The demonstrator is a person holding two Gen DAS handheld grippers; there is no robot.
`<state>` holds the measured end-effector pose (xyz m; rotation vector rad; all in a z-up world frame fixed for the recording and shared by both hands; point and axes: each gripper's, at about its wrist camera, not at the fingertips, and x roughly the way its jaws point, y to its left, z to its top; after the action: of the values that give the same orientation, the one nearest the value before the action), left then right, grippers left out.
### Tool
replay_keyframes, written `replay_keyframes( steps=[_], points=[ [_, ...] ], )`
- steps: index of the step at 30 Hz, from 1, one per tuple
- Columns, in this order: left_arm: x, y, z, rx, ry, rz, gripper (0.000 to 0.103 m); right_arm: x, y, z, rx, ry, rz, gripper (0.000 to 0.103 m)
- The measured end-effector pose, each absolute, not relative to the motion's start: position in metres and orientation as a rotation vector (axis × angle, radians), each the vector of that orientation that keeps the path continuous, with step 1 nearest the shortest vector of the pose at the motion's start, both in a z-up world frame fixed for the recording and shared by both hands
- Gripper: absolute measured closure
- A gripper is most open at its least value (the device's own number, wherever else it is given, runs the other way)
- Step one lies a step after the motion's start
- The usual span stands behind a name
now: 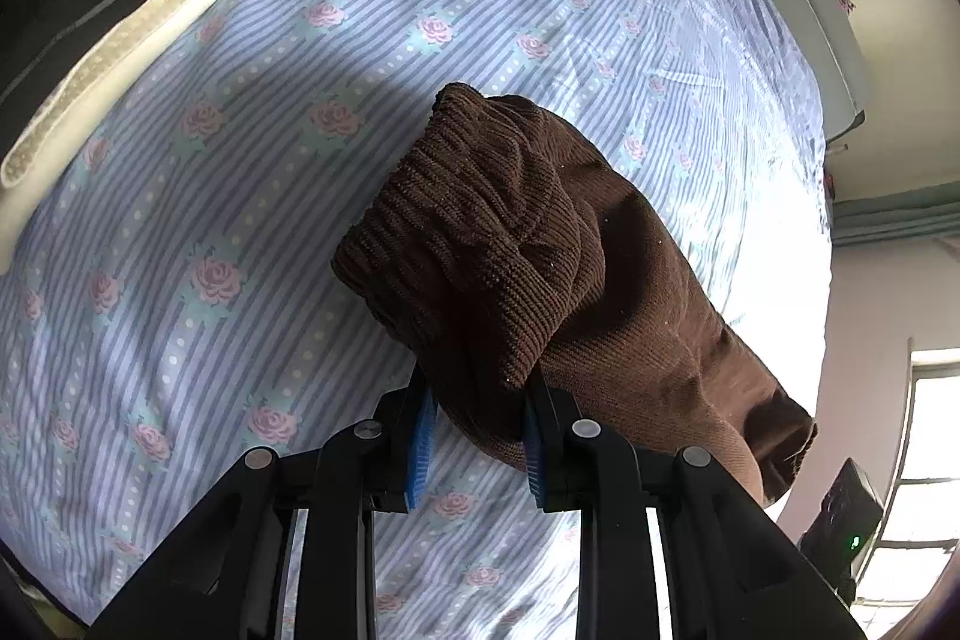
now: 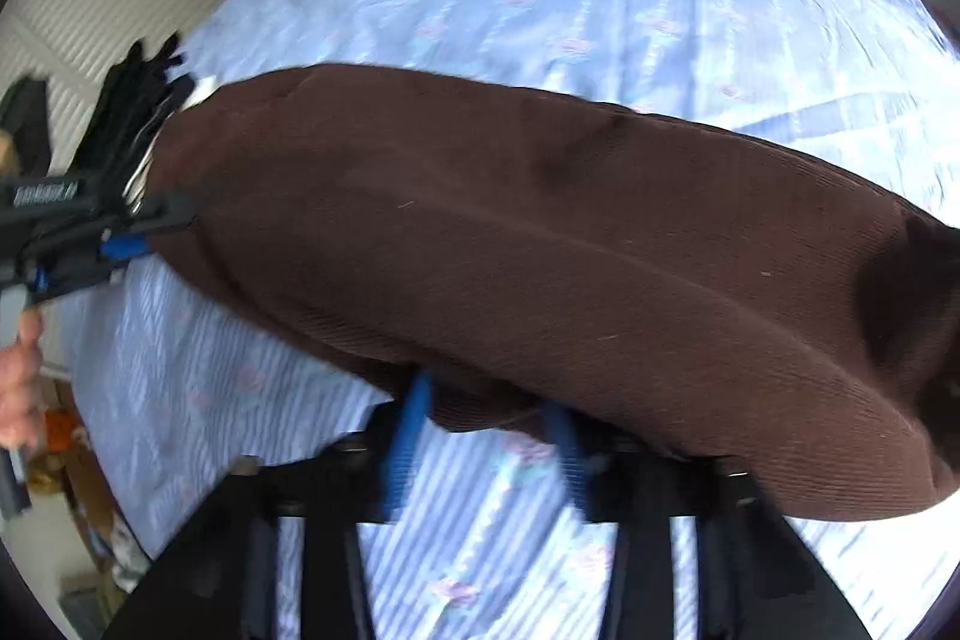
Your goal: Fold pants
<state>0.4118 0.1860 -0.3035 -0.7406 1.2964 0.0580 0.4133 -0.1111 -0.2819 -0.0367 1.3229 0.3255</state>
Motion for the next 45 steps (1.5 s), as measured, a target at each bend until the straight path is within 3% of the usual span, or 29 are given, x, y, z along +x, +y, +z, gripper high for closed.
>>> replay_keyframes(
  steps=[2,8,12,13,16,18,20,21,25,28,33,39,40,43,45],
  points=[
    [0.411,0.184,-0.303,-0.726,1.301,0.056,0.077,0.414,-0.122,-0.282,0.05,1.344,0.333,0.091],
    [0.399,0.176,-0.28,-0.546,1.273,0.044,0.077,0.373,-0.123,-0.247,0.137,1.348,0.381,0.098],
    [0.393,0.177,-0.295,-0.456,1.321,0.078,0.076,0.364,-0.124,-0.267,0.15,1.423,0.363,0.101],
    [0.392,0.18,-0.301,-0.482,1.335,0.081,0.074,0.365,-0.124,-0.276,0.136,1.448,0.332,0.101],
    [0.39,0.182,-0.31,-0.454,1.36,0.121,0.057,0.362,-0.132,-0.286,0.192,1.494,0.284,0.1],
    [0.386,0.175,-0.299,-0.36,1.345,0.161,0.045,0.357,-0.137,-0.276,0.189,1.481,0.265,0.094],
    [0.378,0.166,-0.279,-0.227,1.312,0.214,0.043,0.349,-0.146,-0.26,0.154,1.447,0.218,0.063],
    [0.372,0.162,-0.27,-0.166,1.29,0.237,0.043,0.347,-0.153,-0.249,0.143,1.409,0.19,0.058],
    [0.344,0.125,-0.23,-0.001,1.183,0.153,0.037,0.343,-0.197,-0.202,0.088,1.231,0.054,0.041],
    [0.333,0.086,-0.222,-0.01,1.154,0.039,0.037,0.355,-0.246,-0.178,0.007,1.105,-0.043,0.037],
    [0.339,0.015,-0.24,-0.051,1.186,-0.076,0.037,0.402,-0.312,-0.176,-0.03,1.03,-0.109,0.037],
    [0.361,-0.042,-0.242,-0.057,1.178,-0.146,0.037,0.46,-0.361,-0.208,0.129,1.056,-0.098,0.037],
    [0.365,-0.047,-0.241,-0.047,1.171,-0.15,0.037,0.468,-0.362,-0.218,0.14,1.084,-0.107,0.04],
    [0.369,-0.063,-0.238,-0.004,1.154,-0.15,0.037,0.48,-0.377,-0.243,0.223,1.141,-0.094,0.061],
    [0.37,-0.068,-0.237,0.006,1.158,-0.145,0.037,0.48,-0.381,-0.257,0.177,1.176,-0.156,0.061]
  ],
)
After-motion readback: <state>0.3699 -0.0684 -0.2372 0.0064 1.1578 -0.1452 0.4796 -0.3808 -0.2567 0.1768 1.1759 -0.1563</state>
